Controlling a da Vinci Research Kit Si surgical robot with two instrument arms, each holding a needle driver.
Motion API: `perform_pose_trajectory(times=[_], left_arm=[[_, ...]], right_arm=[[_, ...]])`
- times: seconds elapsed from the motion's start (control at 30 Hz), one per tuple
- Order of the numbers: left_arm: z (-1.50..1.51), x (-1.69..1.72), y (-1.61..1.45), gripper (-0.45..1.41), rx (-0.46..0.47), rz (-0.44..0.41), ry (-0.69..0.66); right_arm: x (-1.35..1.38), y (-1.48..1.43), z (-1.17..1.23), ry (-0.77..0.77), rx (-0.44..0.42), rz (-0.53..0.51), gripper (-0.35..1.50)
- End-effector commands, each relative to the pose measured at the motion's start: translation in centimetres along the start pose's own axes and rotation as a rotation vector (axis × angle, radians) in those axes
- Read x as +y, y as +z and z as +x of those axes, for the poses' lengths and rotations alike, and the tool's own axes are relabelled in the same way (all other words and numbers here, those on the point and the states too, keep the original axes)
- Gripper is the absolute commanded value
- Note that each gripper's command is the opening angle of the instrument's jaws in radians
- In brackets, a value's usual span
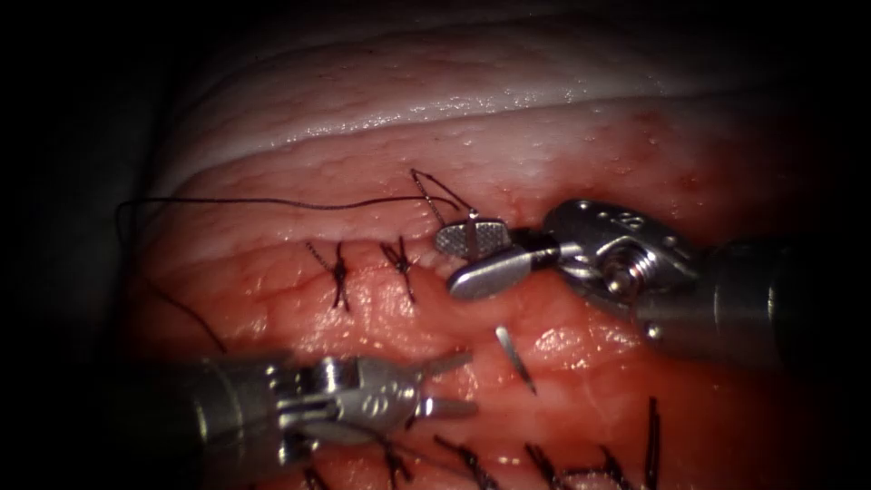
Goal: Wound Closure
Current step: Pull needle the rest of the way through tissue with left needle driver
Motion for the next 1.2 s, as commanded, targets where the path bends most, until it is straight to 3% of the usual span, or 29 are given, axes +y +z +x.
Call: perform_pose_trajectory(times=[0.03, 0.1, 0.47, 0.7, 0.87, 0.9, 0.97, 1.13, 1.17, 1.2], left_arm=[[0.03, 0.01, 0.05, 0.19, 0.013, 0.009, 0.014], [0.11, 0.01, -0.01, 0.20, 0.038, 0.030, 0.027], [0.35, -0.28, -0.01, 0.34, 0.130, 0.143, 0.038], [0.47, -0.35, 0.21, 0.30, 0.140, 0.176, 0.041], [0.48, -0.36, 0.36, 0.15, 0.148, 0.173, 0.043], [0.47, -0.38, 0.37, 0.02, 0.148, 0.170, 0.044], [0.44, -0.41, 0.38, -0.45, 0.144, 0.160, 0.047], [0.37, -0.47, 0.34, -0.45, 0.200, 0.070, 0.011], [0.37, -0.47, 0.33, -0.45, 0.209, 0.059, 0.002], [0.37, -0.49, 0.31, -0.45, 0.223, 0.041, -0.041]], right_arm=[[0.16, 0.01, 0.04, -0.016, 0.005, -0.012, 0.94], [0.28, -0.07, 0.10, -0.023, 0.016, -0.045, 1.06], [0.56, -0.70, 0.27, -0.009, 0.027, -0.116, 1.06], [0.54, -0.86, 0.25, -0.015, 0.036, -0.152, 0.89], [0.50, -0.85, 0.22, -0.016, 0.041, -0.162, 0.79], [0.49, -0.85, 0.21, -0.016, 0.042, -0.163, 0.78], [0.47, -0.85, 0.20, -0.017, 0.044, -0.169, 0.68], [0.38, -0.86, 0.14, -0.017, 0.045, -0.169, 0.41], [0.36, -0.86, 0.13, -0.017, 0.045, -0.169, 0.39], [0.32, -0.85, 0.11, -0.017, 0.046, -0.170, 0.49]])
